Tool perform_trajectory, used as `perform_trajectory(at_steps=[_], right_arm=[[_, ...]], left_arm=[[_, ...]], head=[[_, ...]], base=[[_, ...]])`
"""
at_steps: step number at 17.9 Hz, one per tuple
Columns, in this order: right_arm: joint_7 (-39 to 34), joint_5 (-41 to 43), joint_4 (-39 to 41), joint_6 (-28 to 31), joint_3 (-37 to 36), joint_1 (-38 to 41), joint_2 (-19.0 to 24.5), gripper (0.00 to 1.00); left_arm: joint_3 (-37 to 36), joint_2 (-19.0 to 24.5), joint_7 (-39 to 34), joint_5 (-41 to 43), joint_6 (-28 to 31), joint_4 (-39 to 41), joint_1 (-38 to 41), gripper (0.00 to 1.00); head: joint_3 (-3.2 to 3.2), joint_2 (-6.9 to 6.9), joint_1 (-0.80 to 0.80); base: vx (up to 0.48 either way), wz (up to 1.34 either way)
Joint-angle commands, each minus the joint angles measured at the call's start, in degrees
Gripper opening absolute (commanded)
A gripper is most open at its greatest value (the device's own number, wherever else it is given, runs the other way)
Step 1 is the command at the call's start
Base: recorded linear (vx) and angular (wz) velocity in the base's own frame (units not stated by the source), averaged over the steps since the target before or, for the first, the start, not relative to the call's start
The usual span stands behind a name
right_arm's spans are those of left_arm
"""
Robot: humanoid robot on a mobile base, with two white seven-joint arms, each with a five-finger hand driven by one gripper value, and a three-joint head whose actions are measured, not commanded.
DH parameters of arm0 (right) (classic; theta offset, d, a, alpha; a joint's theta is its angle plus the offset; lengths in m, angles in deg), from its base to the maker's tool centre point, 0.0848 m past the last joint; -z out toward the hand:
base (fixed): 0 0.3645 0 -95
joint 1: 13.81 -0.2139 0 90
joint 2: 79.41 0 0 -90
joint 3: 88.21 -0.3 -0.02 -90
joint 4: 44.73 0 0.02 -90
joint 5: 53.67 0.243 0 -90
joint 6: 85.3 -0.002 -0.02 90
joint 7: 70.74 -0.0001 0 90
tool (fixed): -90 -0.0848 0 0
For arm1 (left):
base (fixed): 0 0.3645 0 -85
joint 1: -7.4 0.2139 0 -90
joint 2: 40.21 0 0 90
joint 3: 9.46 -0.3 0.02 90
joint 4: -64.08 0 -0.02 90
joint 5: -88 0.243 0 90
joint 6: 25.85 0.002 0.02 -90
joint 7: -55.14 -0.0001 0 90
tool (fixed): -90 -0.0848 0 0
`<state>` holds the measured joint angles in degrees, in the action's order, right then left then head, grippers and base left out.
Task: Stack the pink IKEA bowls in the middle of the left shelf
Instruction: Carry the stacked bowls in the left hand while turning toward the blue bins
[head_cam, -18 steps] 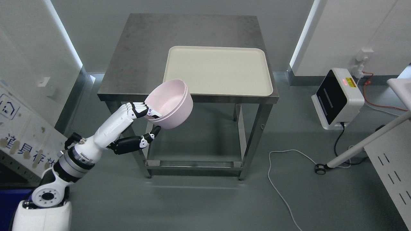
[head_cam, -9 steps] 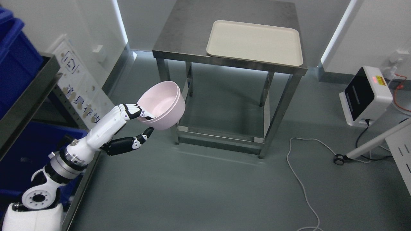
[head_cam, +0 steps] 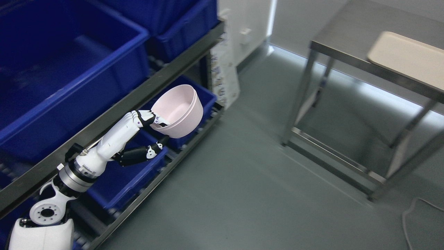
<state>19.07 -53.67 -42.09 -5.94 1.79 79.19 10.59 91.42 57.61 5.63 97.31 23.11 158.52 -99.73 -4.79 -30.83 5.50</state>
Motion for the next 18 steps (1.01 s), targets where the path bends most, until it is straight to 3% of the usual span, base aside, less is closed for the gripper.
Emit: perform_trajectory(at_steps=[1,5,8,12,18], right_arm=[[0.01,-0.44,0.0,-0.09,-0.53,-0.02,-1.0,1.0],[0.01,-0.44,0.0,0.0,-0.61,-0.02,-1.0,1.0],[0.01,-0.44,0.0,0.0,-0.53,-0.02,-1.0,1.0],[0.01,-0.44,0.0,0.0,-0.53,-0.02,-1.0,1.0],[0.01,-0.44,0.0,0.0,-0.53,-0.02,-1.0,1.0]], left_arm=[[-2.97,-3.16,-0.05,0.09,-0.01,0.05,-0.62,0.05],[-3.59,-4.4,-0.14,0.44,0.25,0.05,-3.07,0.05],[-4.73,-6.76,-0.14,0.53,2.79,0.13,-11.22,0.05],[-5.7,-6.83,-0.58,14.03,14.29,-0.13,-20.12,0.05],[-2.9,-6.17,-0.67,26.19,24.67,-2.06,-22.68,0.05]], head=[[0.0,0.0,0.0],[0.0,0.0,0.0],[0.0,0.0,0.0],[0.0,0.01,0.0],[0.0,0.04,0.0]], base=[[-0.251,1.33],[-0.216,1.3],[-0.168,1.15],[-0.136,0.98],[-0.028,0.24]])
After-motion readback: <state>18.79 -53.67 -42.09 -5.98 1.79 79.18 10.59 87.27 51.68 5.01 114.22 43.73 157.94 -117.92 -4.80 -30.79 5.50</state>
